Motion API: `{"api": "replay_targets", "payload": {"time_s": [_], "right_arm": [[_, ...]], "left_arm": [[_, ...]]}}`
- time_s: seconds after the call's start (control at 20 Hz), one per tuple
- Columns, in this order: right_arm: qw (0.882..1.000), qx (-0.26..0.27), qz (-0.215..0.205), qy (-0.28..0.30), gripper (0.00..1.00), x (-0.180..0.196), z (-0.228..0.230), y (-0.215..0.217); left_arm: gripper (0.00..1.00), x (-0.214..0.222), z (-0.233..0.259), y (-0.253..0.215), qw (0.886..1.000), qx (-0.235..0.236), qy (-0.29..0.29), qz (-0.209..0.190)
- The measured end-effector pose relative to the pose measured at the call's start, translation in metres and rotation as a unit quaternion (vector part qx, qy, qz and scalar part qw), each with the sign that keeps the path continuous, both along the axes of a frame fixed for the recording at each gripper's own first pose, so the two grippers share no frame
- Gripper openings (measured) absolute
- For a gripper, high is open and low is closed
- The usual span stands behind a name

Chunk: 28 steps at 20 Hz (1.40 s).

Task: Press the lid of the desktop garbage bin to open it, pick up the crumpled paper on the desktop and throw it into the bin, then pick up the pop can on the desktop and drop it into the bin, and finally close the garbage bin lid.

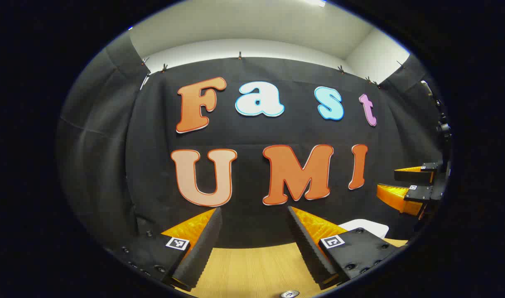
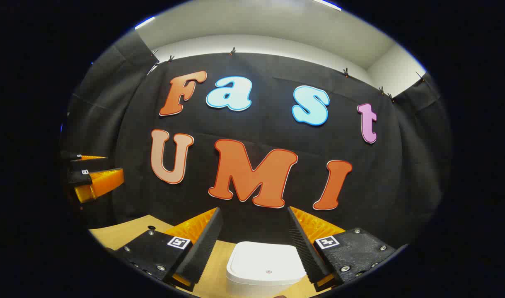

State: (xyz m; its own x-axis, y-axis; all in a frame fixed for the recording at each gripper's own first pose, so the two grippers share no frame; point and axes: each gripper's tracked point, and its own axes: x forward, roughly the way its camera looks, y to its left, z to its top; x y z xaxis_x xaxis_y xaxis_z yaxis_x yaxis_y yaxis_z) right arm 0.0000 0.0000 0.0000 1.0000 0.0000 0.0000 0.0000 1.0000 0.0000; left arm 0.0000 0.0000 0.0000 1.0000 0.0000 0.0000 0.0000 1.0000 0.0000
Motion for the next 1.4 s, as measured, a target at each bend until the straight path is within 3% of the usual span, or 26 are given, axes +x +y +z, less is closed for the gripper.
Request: {"api": "replay_targets", "payload": {"time_s": [0.1,0.45,0.7,0.75,0.85,0.95,1.0,1.25,1.3,1.4], "right_arm": [[1.0,0.007,0.002,-0.007,0.94,-0.003,0.002,0.003],[1.0,0.012,-0.016,0.022,0.94,-0.003,-0.022,-0.028],[0.999,0.009,-0.017,0.042,0.94,0.003,-0.039,-0.042],[0.999,0.005,-0.018,0.042,0.94,0.004,-0.04,-0.043],[0.999,0.011,-0.012,0.045,0.94,0.005,-0.043,-0.041],[0.999,0.021,-0.002,0.047,0.94,0.008,-0.045,-0.037],[0.999,0.02,0.0,0.045,0.93,0.009,-0.044,-0.037],[0.999,0.029,-0.01,0.03,0.87,0.021,-0.042,-0.049],[0.999,0.029,-0.01,0.031,0.84,0.023,-0.044,-0.052],[0.999,0.029,-0.007,0.036,0.77,0.025,-0.048,-0.055]], "left_arm": [[0.94,0.0,0.006,-0.004,1.0,0.0,-0.005,-0.004],[1.0,0.01,-0.007,-0.021,1.0,0.014,0.015,-0.013],[0.99,0.012,-0.02,-0.024,0.999,0.007,0.04,-0.005],[0.95,0.01,-0.019,-0.022,0.999,0.011,0.04,0.0],[1.0,0.008,-0.019,-0.018,0.999,0.015,0.042,0.007],[0.94,0.007,-0.019,-0.017,0.999,0.018,0.042,0.009],[1.0,0.006,-0.019,-0.017,0.999,0.019,0.042,0.009],[0.99,0.006,-0.019,-0.016,0.999,0.035,0.038,0.01],[0.95,0.005,-0.02,-0.016,0.999,0.035,0.039,0.011],[1.0,0.006,-0.021,-0.016,0.998,0.037,0.04,0.014]]}}
